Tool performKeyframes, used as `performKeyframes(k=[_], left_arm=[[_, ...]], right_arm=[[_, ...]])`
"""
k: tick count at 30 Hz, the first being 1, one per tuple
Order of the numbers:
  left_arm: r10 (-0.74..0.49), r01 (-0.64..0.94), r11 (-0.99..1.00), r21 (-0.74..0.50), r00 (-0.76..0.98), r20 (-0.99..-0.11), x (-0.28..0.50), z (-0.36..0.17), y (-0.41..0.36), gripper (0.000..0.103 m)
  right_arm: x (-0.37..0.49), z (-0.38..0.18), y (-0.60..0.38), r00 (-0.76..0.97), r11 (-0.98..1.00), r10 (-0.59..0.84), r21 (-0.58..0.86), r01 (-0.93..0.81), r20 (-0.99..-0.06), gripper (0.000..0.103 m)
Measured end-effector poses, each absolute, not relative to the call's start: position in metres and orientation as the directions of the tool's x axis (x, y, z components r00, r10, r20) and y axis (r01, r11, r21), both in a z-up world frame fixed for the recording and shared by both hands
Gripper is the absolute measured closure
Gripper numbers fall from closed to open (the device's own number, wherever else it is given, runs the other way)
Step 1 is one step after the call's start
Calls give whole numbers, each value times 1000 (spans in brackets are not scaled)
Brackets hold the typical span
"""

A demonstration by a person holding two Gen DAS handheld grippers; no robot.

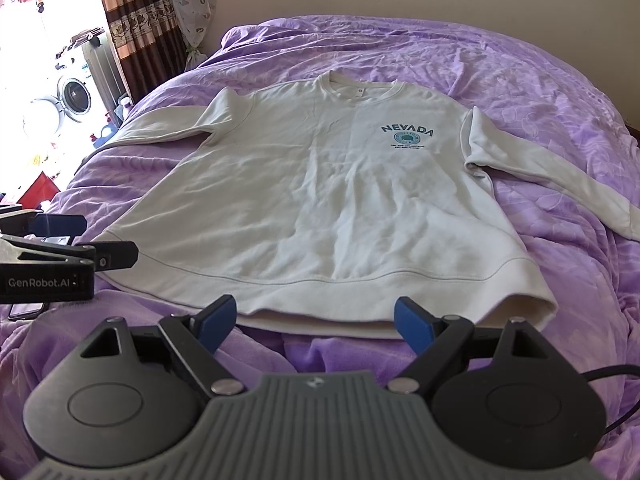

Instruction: Fold small clothes

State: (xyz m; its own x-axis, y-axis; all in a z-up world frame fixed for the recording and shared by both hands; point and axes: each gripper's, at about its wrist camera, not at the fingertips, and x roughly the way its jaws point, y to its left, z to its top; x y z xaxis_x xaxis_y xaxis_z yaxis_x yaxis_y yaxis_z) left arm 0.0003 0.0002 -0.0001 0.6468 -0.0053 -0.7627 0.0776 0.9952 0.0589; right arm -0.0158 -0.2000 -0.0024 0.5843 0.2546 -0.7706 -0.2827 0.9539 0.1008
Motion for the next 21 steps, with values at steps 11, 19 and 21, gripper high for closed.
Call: performKeyframes(k=[11,19,21], left_arm=[[-5,78,995,59,646,-763,0,0,0,14],[-24,103,993,59,660,-750,-3,-2,16,24],[-37,118,991,61,687,-725,2,10,25,26]], right_arm=[[-15,-4,-198,583,954,255,101,-283,-771,21],[-15,-4,-195,582,950,255,88,-299,-772,21],[-15,-9,-190,582,942,252,60,-329,-773,21]])
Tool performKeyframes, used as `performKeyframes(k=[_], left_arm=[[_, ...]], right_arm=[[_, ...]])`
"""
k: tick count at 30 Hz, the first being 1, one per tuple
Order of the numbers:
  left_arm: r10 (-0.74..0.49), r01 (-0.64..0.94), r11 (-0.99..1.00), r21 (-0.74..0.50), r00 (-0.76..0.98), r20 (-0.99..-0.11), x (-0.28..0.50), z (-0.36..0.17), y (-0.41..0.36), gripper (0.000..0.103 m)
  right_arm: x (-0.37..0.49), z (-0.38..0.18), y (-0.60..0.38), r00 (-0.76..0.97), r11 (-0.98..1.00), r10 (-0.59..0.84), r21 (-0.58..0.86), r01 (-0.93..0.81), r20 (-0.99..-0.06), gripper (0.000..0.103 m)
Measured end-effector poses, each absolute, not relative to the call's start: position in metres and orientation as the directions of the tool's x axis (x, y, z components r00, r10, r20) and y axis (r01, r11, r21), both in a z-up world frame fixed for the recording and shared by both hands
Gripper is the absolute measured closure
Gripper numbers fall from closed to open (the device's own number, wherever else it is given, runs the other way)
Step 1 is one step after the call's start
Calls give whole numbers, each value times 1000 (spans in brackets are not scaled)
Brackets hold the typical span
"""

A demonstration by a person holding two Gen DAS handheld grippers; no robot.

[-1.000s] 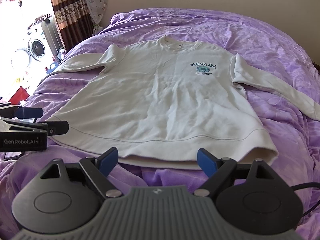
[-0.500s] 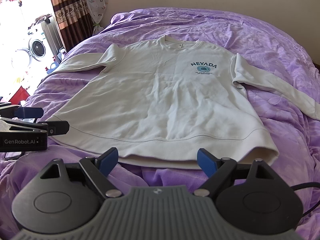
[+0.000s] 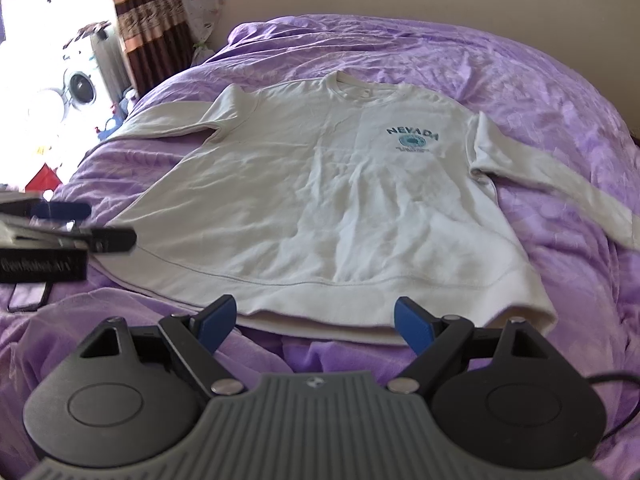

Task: Fold small clothes
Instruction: 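Grasp the sleeve cuff with the left gripper and lift it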

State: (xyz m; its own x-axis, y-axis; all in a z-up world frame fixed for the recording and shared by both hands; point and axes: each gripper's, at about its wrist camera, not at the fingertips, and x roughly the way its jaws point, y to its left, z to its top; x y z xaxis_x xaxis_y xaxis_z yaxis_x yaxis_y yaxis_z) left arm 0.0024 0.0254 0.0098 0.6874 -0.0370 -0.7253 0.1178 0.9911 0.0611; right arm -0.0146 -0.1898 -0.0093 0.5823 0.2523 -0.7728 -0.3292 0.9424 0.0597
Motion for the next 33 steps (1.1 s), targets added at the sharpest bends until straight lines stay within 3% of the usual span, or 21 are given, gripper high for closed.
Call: performKeyframes(k=[6,15,19,22,24,26,27,29,33], left_arm=[[-8,69,995,68,759,-651,18,61,58,34],[328,-285,945,162,803,-498,27,149,176,41],[399,-385,912,139,761,-511,41,160,225,43],[381,-413,908,73,738,-557,57,156,266,44],[332,-421,907,-19,743,-581,66,143,294,44],[266,-425,896,-132,750,-606,75,128,324,44],[218,-425,881,-209,755,-618,82,113,342,43],[156,-425,852,-304,762,-629,87,91,371,42],[44,-460,739,-492,762,-647,93,25,419,36]], right_arm=[[0,18,-188,634,913,259,-31,-408,-729,21],[62,72,-196,756,899,270,-125,-420,-597,21],[105,77,-196,767,916,261,-99,-388,-586,21],[139,72,-192,794,933,230,-105,-344,-563,22],[160,65,-187,816,940,202,-128,-318,-541,27],[181,57,-183,835,944,186,-141,-298,-518,43],[192,51,-181,836,948,173,-142,-284,-521,46],[214,42,-178,832,956,172,-115,-270,-528,64],[252,27,-170,819,968,172,-59,-243,-547,72]])
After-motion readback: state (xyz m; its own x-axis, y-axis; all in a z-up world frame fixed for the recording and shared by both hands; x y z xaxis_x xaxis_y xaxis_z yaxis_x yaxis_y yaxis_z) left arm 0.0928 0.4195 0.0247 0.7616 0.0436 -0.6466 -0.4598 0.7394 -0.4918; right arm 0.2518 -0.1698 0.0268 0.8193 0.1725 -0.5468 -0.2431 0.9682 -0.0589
